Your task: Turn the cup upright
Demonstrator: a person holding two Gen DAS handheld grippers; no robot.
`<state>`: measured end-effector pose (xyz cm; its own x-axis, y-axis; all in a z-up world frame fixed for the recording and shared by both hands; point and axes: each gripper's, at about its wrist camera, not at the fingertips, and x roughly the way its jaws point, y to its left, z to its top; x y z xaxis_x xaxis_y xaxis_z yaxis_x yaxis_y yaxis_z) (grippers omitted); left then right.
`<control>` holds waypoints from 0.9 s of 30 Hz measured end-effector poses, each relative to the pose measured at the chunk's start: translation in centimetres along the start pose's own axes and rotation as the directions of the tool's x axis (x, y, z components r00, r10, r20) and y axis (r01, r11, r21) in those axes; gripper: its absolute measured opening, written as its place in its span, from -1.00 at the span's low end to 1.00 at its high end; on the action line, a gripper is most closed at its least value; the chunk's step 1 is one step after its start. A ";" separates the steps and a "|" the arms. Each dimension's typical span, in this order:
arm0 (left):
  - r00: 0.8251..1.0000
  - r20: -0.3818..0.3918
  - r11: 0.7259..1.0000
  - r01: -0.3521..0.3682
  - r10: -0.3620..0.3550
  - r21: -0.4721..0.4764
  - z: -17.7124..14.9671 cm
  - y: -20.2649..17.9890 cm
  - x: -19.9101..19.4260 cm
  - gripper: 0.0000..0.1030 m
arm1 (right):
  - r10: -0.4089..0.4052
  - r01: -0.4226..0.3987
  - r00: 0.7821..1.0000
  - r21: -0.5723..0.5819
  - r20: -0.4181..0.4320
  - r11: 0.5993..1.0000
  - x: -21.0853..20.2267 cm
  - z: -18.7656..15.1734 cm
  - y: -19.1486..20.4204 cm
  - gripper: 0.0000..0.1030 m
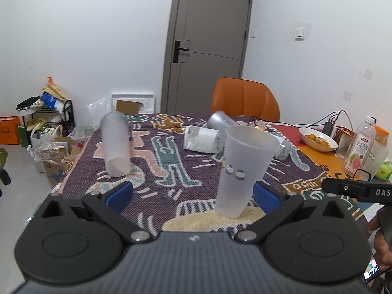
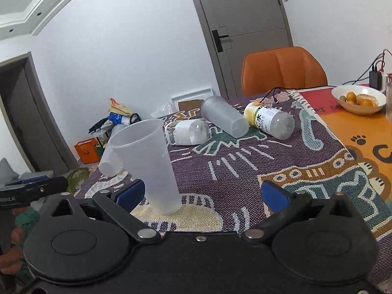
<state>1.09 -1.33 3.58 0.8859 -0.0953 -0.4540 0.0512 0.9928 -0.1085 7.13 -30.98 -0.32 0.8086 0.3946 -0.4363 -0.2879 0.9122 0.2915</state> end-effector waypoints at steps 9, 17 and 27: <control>0.999 -0.040 1.000 -0.013 0.013 0.006 -1.6 0.6 -0.5 1.00 | 0.015 -0.017 1.000 -0.051 -0.025 0.999 -0.6 -0.9 1.2 1.00; 0.997 -0.072 1.000 -0.003 0.003 0.007 -3.0 0.2 -0.2 1.00 | 0.017 -0.020 0.999 -0.074 -0.040 0.997 -0.5 -1.7 1.4 1.00; 0.996 -0.084 1.000 -0.005 0.006 0.009 -3.4 0.0 0.0 1.00 | 0.027 -0.032 0.998 -0.088 -0.053 0.996 -0.2 -2.2 2.1 1.00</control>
<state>-0.49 -1.57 0.52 0.8444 -0.0951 -0.5272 0.0508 0.9939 -0.0980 5.24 -28.87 -1.51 0.7720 0.4246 -0.4730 -0.3577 0.9053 0.2289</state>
